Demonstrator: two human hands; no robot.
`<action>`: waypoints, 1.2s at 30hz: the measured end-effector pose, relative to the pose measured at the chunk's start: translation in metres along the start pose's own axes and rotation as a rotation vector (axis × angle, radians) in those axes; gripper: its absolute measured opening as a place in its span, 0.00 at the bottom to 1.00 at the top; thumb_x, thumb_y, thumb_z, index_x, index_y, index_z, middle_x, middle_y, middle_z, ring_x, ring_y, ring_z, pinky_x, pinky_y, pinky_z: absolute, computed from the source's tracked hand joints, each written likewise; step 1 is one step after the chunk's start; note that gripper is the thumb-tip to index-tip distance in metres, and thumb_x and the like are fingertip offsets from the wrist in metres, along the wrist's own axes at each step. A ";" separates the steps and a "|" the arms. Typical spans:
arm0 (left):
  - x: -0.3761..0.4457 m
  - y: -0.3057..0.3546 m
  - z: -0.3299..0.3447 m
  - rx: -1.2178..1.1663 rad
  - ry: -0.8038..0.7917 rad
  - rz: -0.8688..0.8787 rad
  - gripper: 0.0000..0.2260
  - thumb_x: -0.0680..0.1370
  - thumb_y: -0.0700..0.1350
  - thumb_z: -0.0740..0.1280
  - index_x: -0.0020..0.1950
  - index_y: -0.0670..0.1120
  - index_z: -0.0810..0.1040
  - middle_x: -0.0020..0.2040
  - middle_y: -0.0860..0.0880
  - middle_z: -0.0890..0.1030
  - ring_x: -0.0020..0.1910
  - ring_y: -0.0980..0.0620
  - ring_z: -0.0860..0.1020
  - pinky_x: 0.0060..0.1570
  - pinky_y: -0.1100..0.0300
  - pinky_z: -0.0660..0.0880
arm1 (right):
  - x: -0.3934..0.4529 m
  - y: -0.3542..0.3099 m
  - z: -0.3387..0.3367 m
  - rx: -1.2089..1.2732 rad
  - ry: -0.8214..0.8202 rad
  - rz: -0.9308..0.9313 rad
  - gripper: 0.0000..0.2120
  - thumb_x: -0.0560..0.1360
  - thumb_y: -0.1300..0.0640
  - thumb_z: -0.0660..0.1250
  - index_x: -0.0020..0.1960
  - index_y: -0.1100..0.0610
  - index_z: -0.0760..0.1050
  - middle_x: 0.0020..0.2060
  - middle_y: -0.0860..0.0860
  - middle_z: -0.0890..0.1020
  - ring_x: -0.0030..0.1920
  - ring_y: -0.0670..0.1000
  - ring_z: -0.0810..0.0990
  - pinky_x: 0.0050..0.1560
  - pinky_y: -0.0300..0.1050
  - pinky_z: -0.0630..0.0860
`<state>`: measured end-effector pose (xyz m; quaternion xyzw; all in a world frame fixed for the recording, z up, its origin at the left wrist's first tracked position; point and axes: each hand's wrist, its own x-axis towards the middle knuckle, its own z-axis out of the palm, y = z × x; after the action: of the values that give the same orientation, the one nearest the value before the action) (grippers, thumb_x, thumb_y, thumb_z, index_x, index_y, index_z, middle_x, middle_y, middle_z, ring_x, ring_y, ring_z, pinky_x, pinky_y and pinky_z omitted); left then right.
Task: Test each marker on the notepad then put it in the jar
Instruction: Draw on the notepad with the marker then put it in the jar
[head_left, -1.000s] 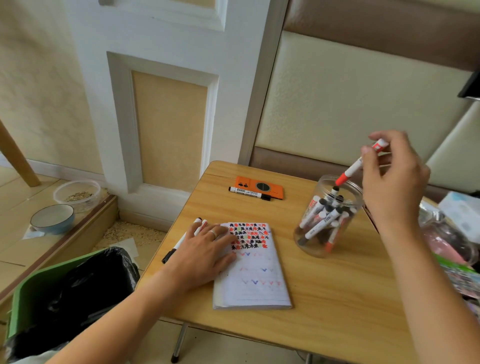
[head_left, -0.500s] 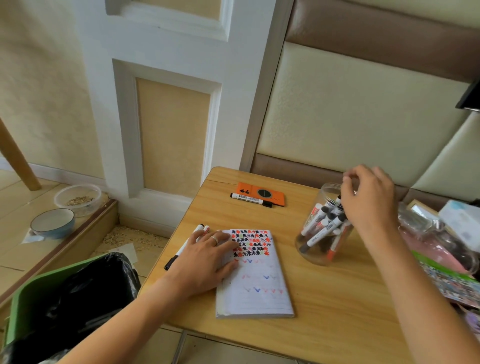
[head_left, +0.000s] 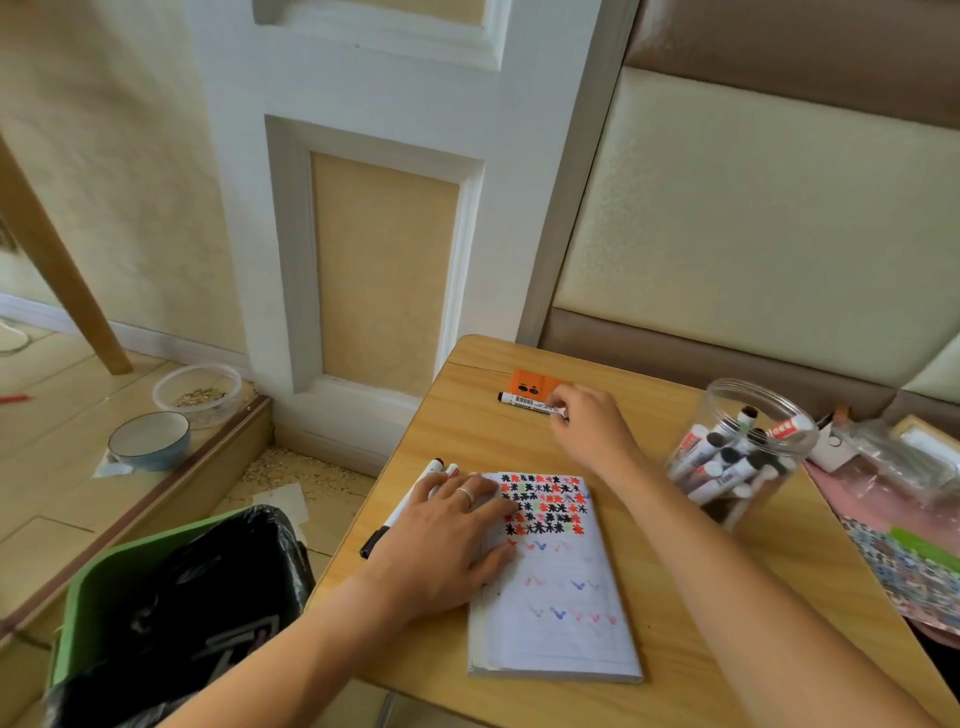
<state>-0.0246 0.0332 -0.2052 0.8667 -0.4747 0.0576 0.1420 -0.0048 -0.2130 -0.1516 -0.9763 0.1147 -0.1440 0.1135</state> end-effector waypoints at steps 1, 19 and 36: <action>0.001 0.000 0.000 -0.002 -0.004 0.000 0.24 0.82 0.66 0.52 0.77 0.60 0.63 0.78 0.54 0.64 0.79 0.50 0.59 0.77 0.54 0.41 | 0.007 0.005 0.007 -0.011 0.000 0.021 0.15 0.82 0.62 0.65 0.68 0.56 0.76 0.66 0.51 0.80 0.64 0.51 0.79 0.66 0.44 0.74; 0.002 -0.001 0.002 0.050 0.032 0.011 0.25 0.80 0.66 0.52 0.74 0.59 0.68 0.73 0.52 0.71 0.76 0.49 0.64 0.79 0.43 0.48 | 0.016 0.016 0.023 -0.011 0.069 0.029 0.09 0.79 0.60 0.70 0.59 0.56 0.80 0.54 0.51 0.82 0.48 0.47 0.78 0.48 0.43 0.76; 0.003 0.019 0.004 0.013 0.238 -0.029 0.16 0.83 0.60 0.52 0.53 0.55 0.76 0.49 0.56 0.78 0.53 0.52 0.75 0.62 0.52 0.63 | -0.142 -0.035 0.002 1.191 0.091 0.273 0.12 0.76 0.68 0.73 0.57 0.59 0.76 0.49 0.55 0.88 0.51 0.56 0.87 0.56 0.60 0.83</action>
<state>-0.0389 0.0201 -0.2044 0.8614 -0.4414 0.1611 0.1928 -0.1296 -0.1431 -0.1807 -0.7144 0.1434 -0.2092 0.6522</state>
